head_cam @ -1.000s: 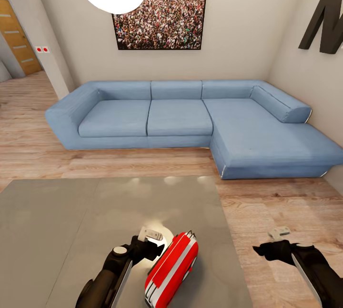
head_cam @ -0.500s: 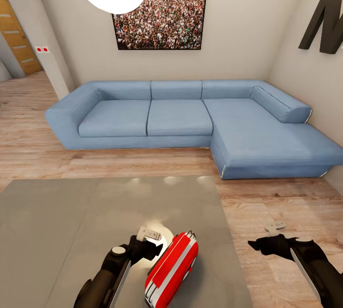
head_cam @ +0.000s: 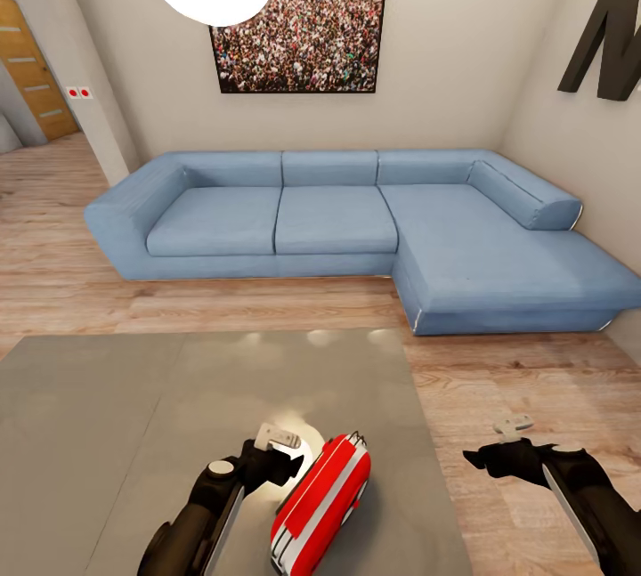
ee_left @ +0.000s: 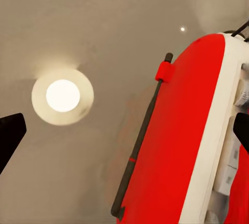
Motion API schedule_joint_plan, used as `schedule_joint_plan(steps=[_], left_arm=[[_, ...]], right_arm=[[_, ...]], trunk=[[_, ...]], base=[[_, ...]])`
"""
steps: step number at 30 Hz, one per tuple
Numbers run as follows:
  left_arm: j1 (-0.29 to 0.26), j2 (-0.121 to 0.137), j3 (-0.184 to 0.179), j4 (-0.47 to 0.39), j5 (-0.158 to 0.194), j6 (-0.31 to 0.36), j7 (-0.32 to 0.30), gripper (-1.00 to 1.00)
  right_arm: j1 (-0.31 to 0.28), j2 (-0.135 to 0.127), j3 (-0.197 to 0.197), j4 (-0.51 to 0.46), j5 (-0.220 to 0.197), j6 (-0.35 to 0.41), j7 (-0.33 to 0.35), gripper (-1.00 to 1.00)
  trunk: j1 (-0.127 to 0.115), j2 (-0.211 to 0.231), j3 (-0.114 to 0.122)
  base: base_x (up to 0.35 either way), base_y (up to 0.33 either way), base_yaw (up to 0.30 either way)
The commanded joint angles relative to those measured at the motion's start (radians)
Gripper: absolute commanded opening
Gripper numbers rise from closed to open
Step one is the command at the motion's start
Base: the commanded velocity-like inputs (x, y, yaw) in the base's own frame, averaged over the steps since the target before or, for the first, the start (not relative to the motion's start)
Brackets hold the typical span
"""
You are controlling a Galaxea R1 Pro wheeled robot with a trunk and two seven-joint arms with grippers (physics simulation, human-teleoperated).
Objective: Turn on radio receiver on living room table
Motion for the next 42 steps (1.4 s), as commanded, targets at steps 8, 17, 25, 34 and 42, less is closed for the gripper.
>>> schedule_joint_plan(steps=[8, 17, 25, 34, 42], left_arm=[[0.000, 0.000, 0.000, -0.002, 0.001, 0.024, -0.002, 1.00], [0.000, 0.001, 0.000, -0.004, 0.000, 0.027, 0.001, 1.00], [0.000, 0.001, 0.000, -0.004, 0.000, 0.027, 0.003, 1.00], [0.000, 0.001, 0.023, -0.004, 0.000, 0.027, 0.002, 1.00], [0.000, 0.001, 0.025, -0.004, 0.000, 0.027, 0.002, 1.00]], right_arm=[[0.000, 0.000, 0.000, 0.000, -0.003, 0.001, 0.000, 1.00], [0.000, -0.001, 0.000, 0.000, -0.006, 0.001, 0.000, 1.00], [0.000, -0.001, -0.002, 0.001, -0.006, 0.001, 0.000, 1.00], [0.000, -0.002, -0.002, 0.001, -0.007, 0.002, 0.000, 1.00], [0.000, -0.002, -0.003, 0.000, -0.007, 0.002, 0.000, 1.00]], trunk=[[0.000, 0.000, 0.000], [0.000, 0.000, 0.000], [0.000, 0.000, 0.000], [0.000, 0.000, 0.000], [0.000, 0.000, 0.000]], base=[[0.000, 0.192, 0.000], [0.000, 0.041, 0.000], [0.000, 0.001, 0.000], [0.000, 0.000, 0.000], [0.000, 0.000, 0.000]])
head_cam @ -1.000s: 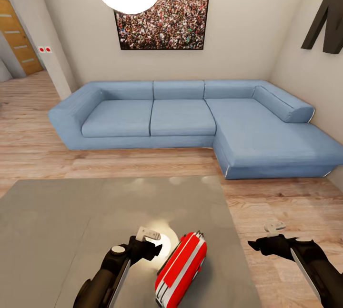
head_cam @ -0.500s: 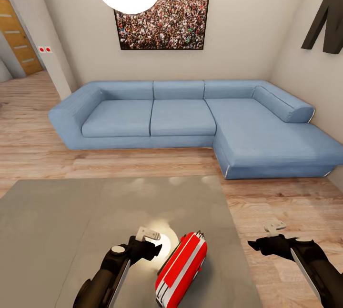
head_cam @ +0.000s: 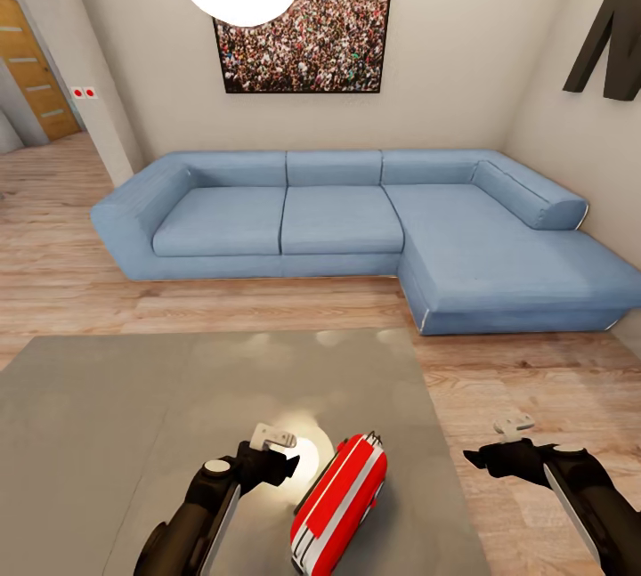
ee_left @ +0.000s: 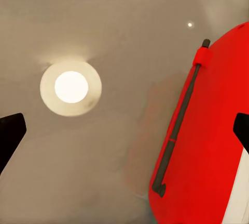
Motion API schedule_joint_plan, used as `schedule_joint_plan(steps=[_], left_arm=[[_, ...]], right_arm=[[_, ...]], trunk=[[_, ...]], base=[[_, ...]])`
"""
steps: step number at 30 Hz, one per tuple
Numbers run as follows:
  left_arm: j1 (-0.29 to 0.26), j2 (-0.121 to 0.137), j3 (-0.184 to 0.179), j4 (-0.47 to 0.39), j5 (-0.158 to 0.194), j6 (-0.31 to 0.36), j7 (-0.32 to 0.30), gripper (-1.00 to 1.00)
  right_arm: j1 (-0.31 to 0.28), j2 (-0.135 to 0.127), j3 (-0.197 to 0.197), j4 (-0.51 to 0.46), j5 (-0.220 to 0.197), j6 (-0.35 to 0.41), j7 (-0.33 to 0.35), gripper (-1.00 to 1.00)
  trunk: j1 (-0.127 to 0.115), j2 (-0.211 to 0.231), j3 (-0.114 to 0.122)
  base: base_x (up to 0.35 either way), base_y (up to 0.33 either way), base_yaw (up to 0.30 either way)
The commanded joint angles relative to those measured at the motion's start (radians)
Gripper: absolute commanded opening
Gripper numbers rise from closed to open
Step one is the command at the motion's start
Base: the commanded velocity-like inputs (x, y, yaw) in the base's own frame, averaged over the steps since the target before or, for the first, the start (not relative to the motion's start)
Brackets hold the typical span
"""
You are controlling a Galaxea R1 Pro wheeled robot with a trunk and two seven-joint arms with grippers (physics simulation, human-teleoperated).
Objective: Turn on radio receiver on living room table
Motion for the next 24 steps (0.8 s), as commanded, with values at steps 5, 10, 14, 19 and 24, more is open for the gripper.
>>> schedule_joint_plan(steps=[5, 10, 14, 19, 24], left_arm=[[0.000, 0.000, 0.000, 0.000, 0.000, 0.000, 0.000, 1.00], [0.000, 0.000, 0.000, 0.000, 0.000, -0.002, -0.001, 1.00], [0.000, 0.000, 0.000, 0.000, 0.000, -0.003, -0.001, 1.00], [0.000, 0.000, 0.001, 0.000, 0.000, -0.003, -0.001, 1.00], [0.000, 0.000, 0.001, 0.000, 0.000, -0.003, -0.002, 1.00]], right_arm=[[0.000, 0.000, 0.000, 0.000, 0.000, 0.000, 0.000, 1.00], [0.000, 0.002, -0.001, -0.005, -0.005, 0.002, 0.001, 1.00], [0.000, 0.011, -0.003, -0.056, -0.012, 0.044, 0.003, 1.00], [0.000, 0.056, 0.001, -0.234, -0.012, 0.206, 0.002, 1.00], [0.000, 0.143, 0.006, -0.335, 0.001, 0.329, -0.006, 1.00]], trunk=[[0.000, 0.000, 0.000], [0.000, 0.000, 0.000], [0.000, 0.000, 0.000], [0.000, 0.000, 0.000], [0.000, 0.000, 0.000]], base=[[0.000, 0.000, 0.000], [0.000, 0.000, 0.000], [0.000, 0.000, 0.000], [0.000, 0.000, 0.000], [0.000, 0.000, 0.000]])
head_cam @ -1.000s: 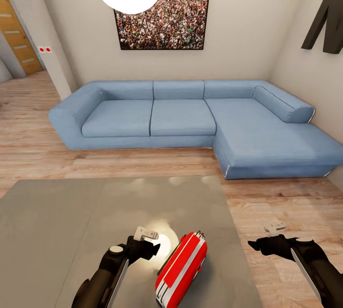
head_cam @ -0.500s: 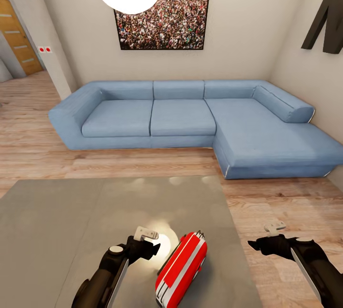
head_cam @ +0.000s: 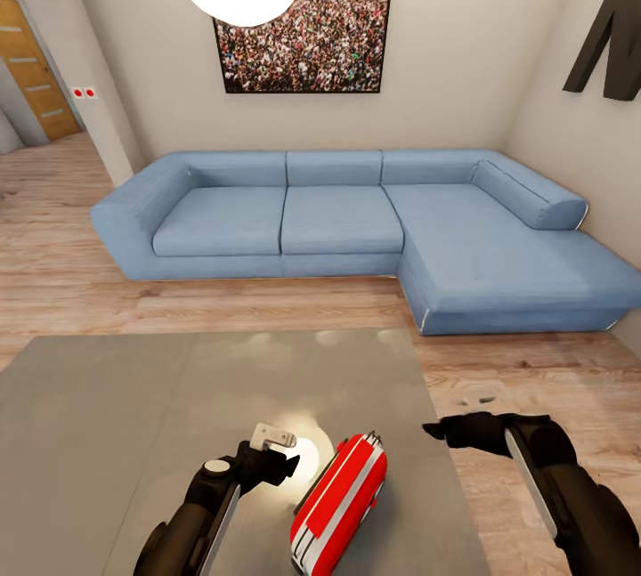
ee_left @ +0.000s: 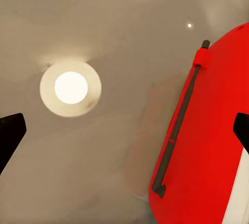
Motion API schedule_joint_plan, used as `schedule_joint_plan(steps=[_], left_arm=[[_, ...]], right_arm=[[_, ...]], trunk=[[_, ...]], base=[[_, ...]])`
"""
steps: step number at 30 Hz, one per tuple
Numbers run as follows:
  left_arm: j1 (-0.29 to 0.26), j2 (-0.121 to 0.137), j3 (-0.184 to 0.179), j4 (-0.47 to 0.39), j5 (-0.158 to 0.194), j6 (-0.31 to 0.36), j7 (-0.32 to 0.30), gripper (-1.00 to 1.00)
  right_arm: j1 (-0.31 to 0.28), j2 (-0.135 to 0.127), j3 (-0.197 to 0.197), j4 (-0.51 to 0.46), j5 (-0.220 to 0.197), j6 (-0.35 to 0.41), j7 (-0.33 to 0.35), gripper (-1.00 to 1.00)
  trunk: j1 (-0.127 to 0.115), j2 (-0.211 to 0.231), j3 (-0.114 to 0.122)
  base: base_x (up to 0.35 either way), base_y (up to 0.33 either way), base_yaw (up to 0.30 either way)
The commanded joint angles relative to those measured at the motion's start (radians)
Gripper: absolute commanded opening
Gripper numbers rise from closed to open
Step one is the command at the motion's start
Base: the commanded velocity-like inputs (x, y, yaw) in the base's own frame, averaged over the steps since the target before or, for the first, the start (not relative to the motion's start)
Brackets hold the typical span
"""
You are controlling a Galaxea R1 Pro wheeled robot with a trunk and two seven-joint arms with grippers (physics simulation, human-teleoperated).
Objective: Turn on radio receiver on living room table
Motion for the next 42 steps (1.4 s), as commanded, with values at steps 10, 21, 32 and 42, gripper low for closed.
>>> schedule_joint_plan(steps=[10, 21, 32, 42], left_arm=[[0.000, 0.000, 0.000, 0.000, 0.000, 0.000, 0.001, 1.00], [0.000, 0.000, 0.000, 0.000, 0.000, 0.000, 0.003, 1.00], [0.000, 0.001, 0.000, 0.000, 0.000, -0.001, 0.003, 1.00], [0.000, 0.000, 0.000, 0.000, 0.000, -0.002, 0.003, 1.00]], right_arm=[[0.000, 0.100, 0.106, -0.020, 0.020, 0.055, -0.012, 1.00], [0.000, 0.261, 0.187, -0.021, 0.021, 0.102, -0.207, 1.00], [0.000, 0.348, 0.201, -0.056, 0.014, 0.102, -0.301, 1.00], [0.000, 0.365, 0.135, -0.041, 0.002, 0.102, -0.303, 1.00]], trunk=[[0.000, 0.000, 0.000], [0.000, 0.000, 0.000], [0.000, 0.000, 0.000], [0.000, 0.000, 0.000]], base=[[0.000, 0.000, 0.000], [0.000, 0.000, 0.000], [0.000, 0.000, 0.000], [0.000, 0.000, 0.000]])
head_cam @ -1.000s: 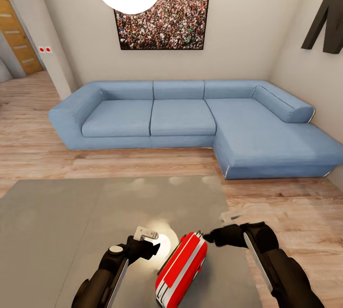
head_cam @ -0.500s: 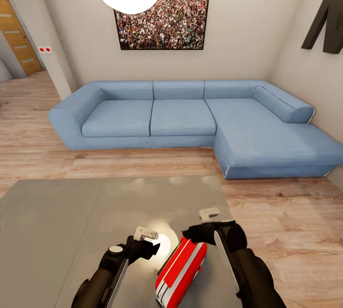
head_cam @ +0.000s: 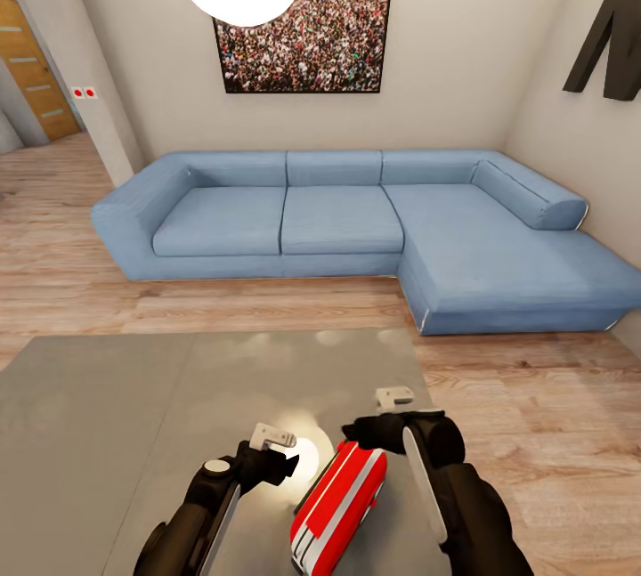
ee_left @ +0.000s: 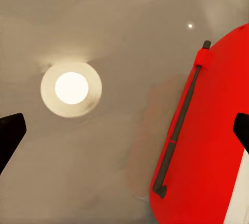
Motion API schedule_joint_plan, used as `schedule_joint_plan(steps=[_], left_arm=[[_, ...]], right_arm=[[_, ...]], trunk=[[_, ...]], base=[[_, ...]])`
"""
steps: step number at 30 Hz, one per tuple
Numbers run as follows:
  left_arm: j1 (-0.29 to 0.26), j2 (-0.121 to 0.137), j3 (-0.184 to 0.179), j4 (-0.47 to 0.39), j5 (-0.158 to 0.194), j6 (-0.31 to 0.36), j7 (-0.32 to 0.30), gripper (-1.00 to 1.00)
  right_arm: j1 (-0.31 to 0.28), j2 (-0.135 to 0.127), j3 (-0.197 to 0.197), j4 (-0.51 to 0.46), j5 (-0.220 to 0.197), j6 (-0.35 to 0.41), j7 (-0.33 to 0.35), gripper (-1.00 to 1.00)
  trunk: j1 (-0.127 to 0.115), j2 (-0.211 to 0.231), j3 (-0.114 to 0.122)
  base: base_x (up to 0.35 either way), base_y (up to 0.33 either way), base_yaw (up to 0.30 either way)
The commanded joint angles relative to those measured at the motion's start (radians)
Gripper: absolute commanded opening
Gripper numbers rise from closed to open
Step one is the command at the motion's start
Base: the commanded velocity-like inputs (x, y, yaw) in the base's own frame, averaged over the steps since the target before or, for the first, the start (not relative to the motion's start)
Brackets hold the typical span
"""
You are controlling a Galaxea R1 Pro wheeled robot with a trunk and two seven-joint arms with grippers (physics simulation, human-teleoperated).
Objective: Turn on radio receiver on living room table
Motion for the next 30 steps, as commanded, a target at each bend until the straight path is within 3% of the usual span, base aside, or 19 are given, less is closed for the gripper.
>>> schedule_joint_plan(steps=[1, 6, 9, 30], left_arm=[[0.000, 0.000, 0.000, 0.000, 0.000, 0.000, 0.000, 1.00], [0.000, 0.000, 0.000, 0.000, 0.000, 0.000, 0.000, 1.00], [0.000, 0.000, 0.000, 0.000, 0.001, 0.000, 0.000, 1.00], [0.000, 0.000, 0.000, -0.001, 0.001, 0.000, 0.000, 1.00]], right_arm=[[0.000, 0.001, -0.003, 0.001, -0.001, 0.000, 0.000, 1.00], [0.000, 0.000, -0.011, 0.051, -0.009, -0.013, 0.001, 1.00], [0.000, -0.001, -0.019, 0.117, -0.016, -0.065, 0.000, 1.00], [0.000, 0.008, -0.026, 0.261, -0.020, -0.178, -0.024, 1.00]], trunk=[[0.000, 0.000, 0.000], [0.000, 0.000, 0.000], [0.000, 0.000, 0.000], [0.000, 0.000, 0.000]], base=[[0.000, 0.000, 0.000], [0.000, 0.000, 0.000], [0.000, 0.000, 0.000], [0.000, 0.000, 0.000]])
